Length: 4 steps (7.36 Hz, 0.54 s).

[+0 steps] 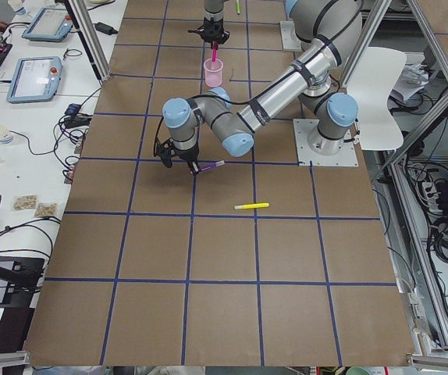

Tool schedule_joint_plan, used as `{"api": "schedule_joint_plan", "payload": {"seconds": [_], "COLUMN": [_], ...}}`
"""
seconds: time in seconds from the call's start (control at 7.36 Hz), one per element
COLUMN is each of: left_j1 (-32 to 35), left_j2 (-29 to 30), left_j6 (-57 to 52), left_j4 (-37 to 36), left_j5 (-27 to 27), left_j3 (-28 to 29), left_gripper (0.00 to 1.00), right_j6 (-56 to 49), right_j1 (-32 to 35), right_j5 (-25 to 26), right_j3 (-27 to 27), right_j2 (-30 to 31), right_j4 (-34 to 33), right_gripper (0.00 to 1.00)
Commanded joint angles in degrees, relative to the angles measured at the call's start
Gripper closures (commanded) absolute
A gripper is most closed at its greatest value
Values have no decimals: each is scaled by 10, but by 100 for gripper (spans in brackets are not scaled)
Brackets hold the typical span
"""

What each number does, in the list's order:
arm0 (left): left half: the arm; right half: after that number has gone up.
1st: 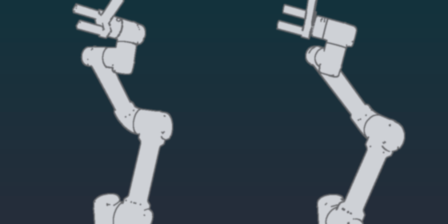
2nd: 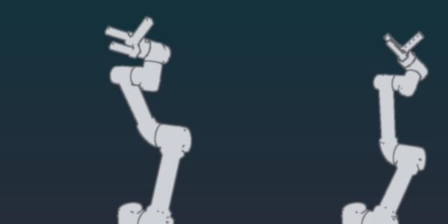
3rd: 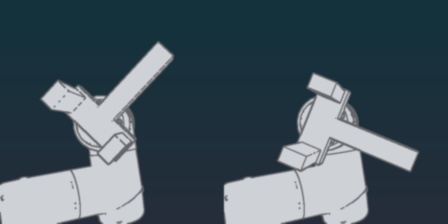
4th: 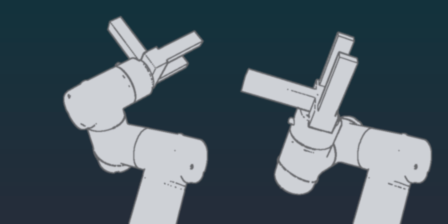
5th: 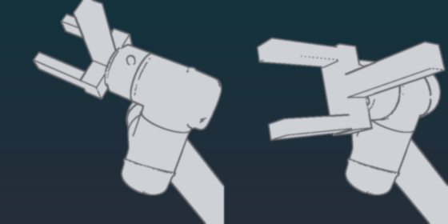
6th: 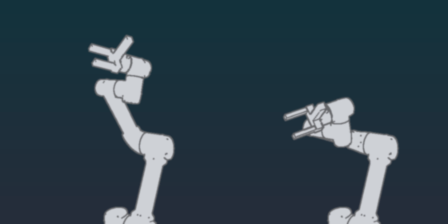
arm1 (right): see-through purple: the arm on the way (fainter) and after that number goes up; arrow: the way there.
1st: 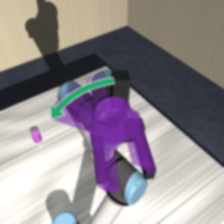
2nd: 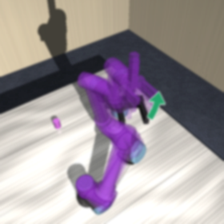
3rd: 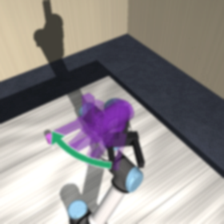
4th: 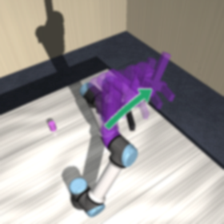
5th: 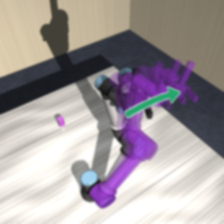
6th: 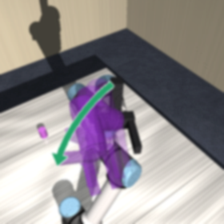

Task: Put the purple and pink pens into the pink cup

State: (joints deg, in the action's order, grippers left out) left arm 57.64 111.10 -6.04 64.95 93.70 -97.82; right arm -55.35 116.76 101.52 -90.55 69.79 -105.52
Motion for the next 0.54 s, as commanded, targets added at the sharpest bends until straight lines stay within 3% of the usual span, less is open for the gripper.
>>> {"api": "schedule_joint_plan", "payload": {"seconds": [0.0, 0.14, 0.41], "left_j1": [13, 29, 70], "left_j2": [-5, -11, -38], "left_j6": [1, 6, 11], "left_j4": [-1, -3, -4], "left_j5": [2, 3, 3], "left_j3": [1, 2, 21], "left_gripper": [100, 100, 100], "right_j6": [1, -1, 1], "right_j1": [-2, -22, -101], "right_j5": [-4, -12, -83], "right_j3": [3, 12, 34], "right_j2": [2, 13, 61], "right_j4": [-4, -4, 4], "right_gripper": [0, 0, 0]}}
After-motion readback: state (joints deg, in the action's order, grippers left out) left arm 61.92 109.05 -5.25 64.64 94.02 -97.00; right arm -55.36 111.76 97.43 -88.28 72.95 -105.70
